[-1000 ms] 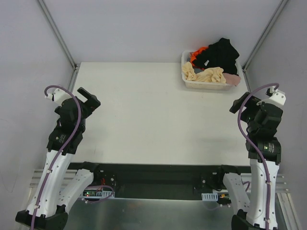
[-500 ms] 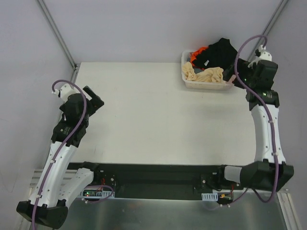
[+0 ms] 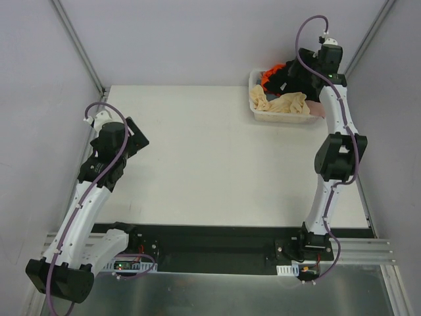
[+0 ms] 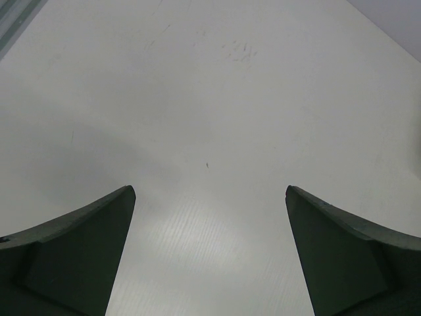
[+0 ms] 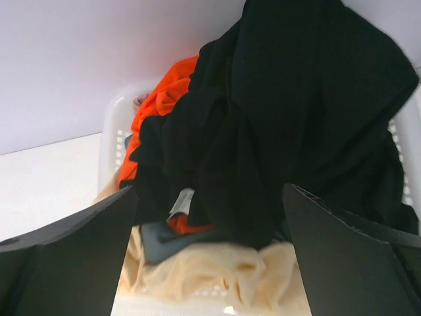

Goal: Fold and stack the t-shirts
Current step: Grab the tshirt from the pile

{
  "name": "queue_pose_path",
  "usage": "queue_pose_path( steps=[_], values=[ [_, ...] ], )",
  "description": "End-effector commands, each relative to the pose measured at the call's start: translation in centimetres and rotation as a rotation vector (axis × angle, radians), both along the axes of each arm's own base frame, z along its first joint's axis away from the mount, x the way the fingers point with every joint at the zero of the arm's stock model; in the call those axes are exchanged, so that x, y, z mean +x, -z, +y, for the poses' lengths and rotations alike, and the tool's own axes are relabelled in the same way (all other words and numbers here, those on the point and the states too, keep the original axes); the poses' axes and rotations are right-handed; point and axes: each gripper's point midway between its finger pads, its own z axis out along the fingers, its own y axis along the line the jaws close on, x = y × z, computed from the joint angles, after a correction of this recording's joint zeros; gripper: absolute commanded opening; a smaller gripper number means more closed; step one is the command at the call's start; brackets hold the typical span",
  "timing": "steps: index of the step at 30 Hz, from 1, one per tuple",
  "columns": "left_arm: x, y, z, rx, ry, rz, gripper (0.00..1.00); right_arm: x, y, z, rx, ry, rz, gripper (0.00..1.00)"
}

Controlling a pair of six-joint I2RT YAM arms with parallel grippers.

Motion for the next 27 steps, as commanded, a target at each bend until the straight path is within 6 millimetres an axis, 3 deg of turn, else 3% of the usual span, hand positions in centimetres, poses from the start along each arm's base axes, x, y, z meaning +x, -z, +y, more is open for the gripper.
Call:
queue_pose_path(
  steps=[1,5,8,9,11,12,14,15,16,17,18,20,21,23,24,26,27],
  values=[
    [0.6,-1.5,-0.2,0.004,0.020,-0.025,0.99,3.1,0.1,-1.0,-0.059,0.056,-0.071,0.97],
    [0.7,-1.1,-0.3,0.001,0.023,-0.014,0.99,4.9,3.2,-1.6,-0.069,0.085,-0.068,0.97],
    [0.8,-1.3,-0.4,0.003,0.028,-0.014,0.99,6.0,4.6,-1.2,-0.039,0.081,-0.065,0.72],
    [0.8,-1.3,-0.5,0.003,0.029,-0.014,0.99,6.3,4.5,-0.6,-0.015,0.055,-0.087,0.55],
    [0.9,-1.3,-0.6,-0.002,0.031,-0.013,0.99,6.7,3.6,0.1,0.012,0.018,-0.128,0.41],
    [1.1,-1.2,-0.7,-0.007,0.036,-0.007,0.99,6.9,2.1,0.2,0.014,0.002,-0.172,0.30],
    [1.2,-1.4,-1.3,-0.018,0.064,-0.007,0.99,6.8,0.3,0.6,0.022,-0.024,-0.217,0.20],
    [1.3,-1.2,-1.4,-0.018,0.072,0.001,0.99,6.5,-1.8,0.8,0.020,-0.028,-0.260,0.13],
    [1.3,-1.0,-1.5,-0.021,0.073,0.006,0.99,6.3,-2.6,0.8,0.022,-0.031,-0.274,0.11],
    [1.4,-0.8,-1.5,-0.023,0.073,0.013,0.99,5.9,-3.5,0.8,0.021,-0.034,-0.286,0.02],
    [1.3,-0.6,-1.5,-0.023,0.073,0.018,0.99,5.3,-6.9,0.9,0.017,-0.039,-0.365,0.01],
    [1.4,-0.6,-1.8,-0.029,0.090,0.020,0.99,4.3,-9.1,1.2,0.018,-0.056,-0.412,0.01],
    [1.3,-0.8,-2.0,-0.032,0.098,0.015,0.99,3.2,-12.4,1.5,0.014,-0.065,-0.480,0.01],
    [1.1,-1.0,-2.2,-0.049,0.109,0.005,0.99,1.8,-14.7,2.0,0.041,-0.084,-0.521,0.01],
    [1.0,-1.0,-2.2,-0.053,0.107,0.003,0.99,0.4,-17.4,2.4,0.041,-0.099,-0.570,0.01],
    [0.9,-1.1,-2.3,-0.056,0.109,-0.002,0.99,-1.1,-19.4,3.2,0.043,-0.135,-0.603,0.01],
    [0.8,-1.1,-2.4,-0.061,0.115,-0.002,0.99,-2.6,-21.6,3.5,0.041,-0.148,-0.639,0.01]
  ],
)
